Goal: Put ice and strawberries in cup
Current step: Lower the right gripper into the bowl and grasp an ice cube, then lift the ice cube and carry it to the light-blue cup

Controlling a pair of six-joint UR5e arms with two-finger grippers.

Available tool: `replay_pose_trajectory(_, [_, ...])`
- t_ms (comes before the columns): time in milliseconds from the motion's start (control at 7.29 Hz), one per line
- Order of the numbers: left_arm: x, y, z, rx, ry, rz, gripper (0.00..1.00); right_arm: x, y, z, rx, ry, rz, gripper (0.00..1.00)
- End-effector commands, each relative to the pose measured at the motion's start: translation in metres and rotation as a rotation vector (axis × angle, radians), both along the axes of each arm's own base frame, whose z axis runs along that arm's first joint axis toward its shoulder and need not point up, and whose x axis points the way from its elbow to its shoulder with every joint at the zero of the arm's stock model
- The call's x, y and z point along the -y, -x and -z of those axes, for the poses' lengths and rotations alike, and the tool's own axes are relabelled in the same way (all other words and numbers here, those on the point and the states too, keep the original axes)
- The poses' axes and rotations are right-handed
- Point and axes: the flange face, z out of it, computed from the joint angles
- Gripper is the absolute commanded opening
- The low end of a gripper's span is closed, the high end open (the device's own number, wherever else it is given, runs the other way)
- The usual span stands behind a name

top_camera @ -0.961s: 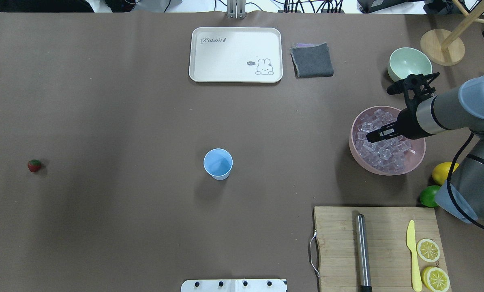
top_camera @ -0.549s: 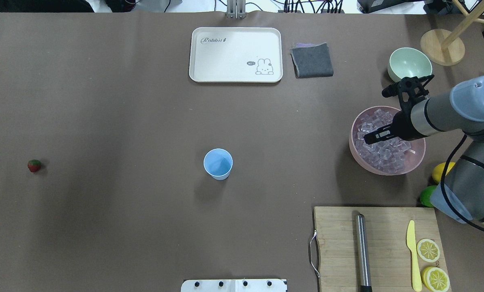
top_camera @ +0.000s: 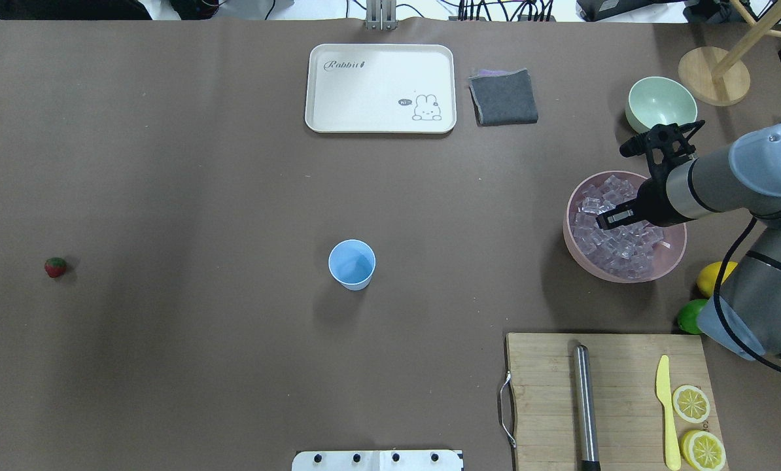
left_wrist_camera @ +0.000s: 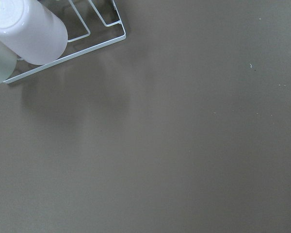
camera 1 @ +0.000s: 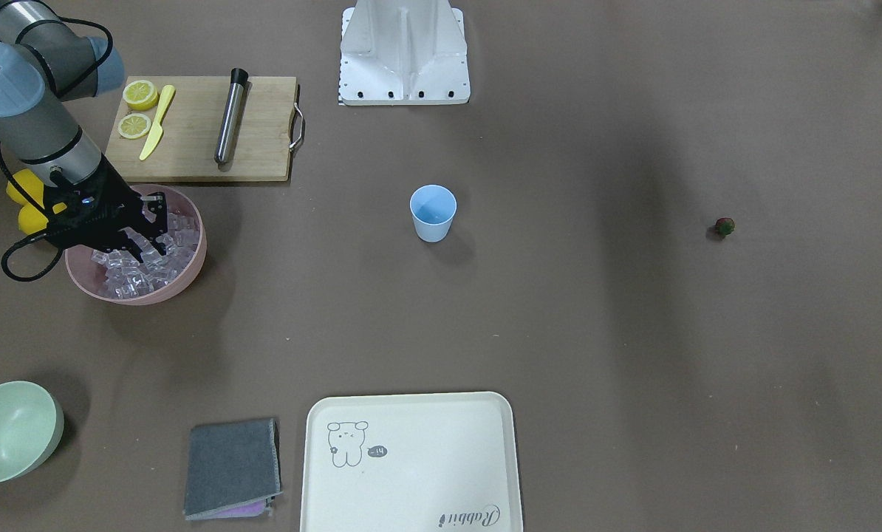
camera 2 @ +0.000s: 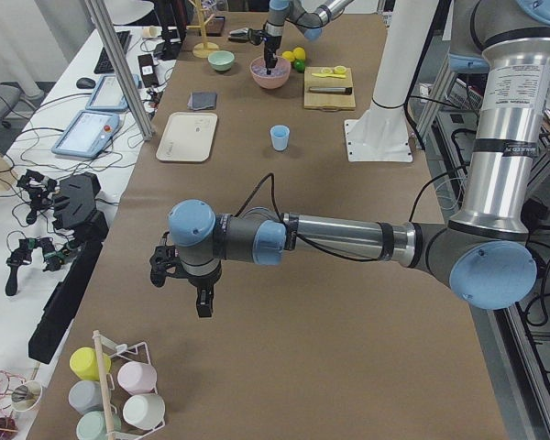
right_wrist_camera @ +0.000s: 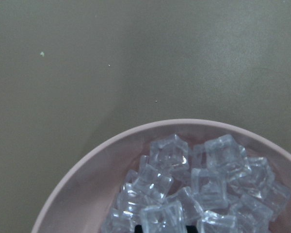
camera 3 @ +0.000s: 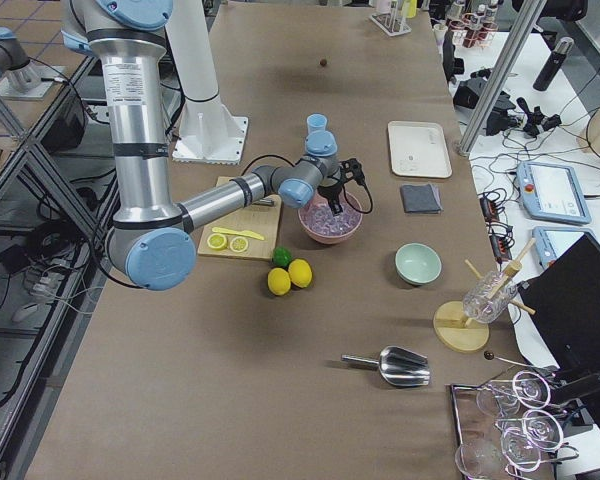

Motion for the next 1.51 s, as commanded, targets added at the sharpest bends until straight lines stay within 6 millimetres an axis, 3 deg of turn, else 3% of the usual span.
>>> replay_pose_trajectory(0, [-0.001,0.000,-0.003,0.002,0.001,-0.001,0.98,0.010,-0.020,0.003,0.009,-0.001,-0.033,0.00])
replay_pose_trajectory(275, [0.000,0.000,-0.003,0.001,0.003,0.000,0.98,0.023,-0.057,0.029,0.080,0.002,-0.058,0.00])
replay_pose_trajectory(412, [-0.001,0.001,-0.002,0.000,-0.001,0.000,0.98,0.025,-0.057,0.042,0.098,-0.015,-0.059,0.00])
replay_pose_trajectory(686, [0.000,0.000,-0.002,0.001,0.001,0.001,0.98,0.038,-0.054,0.098,0.164,-0.095,-0.062,0.00])
replay_pose_trajectory(1098, [-0.002,0.000,-0.021,0.001,0.040,0.001,0.98,0.054,-0.031,0.166,0.225,-0.172,-0.044,0.00])
replay_pose_trajectory(1373, [-0.001,0.000,-0.033,0.000,0.064,0.001,0.98,0.038,0.021,0.203,0.266,-0.214,0.031,0.00])
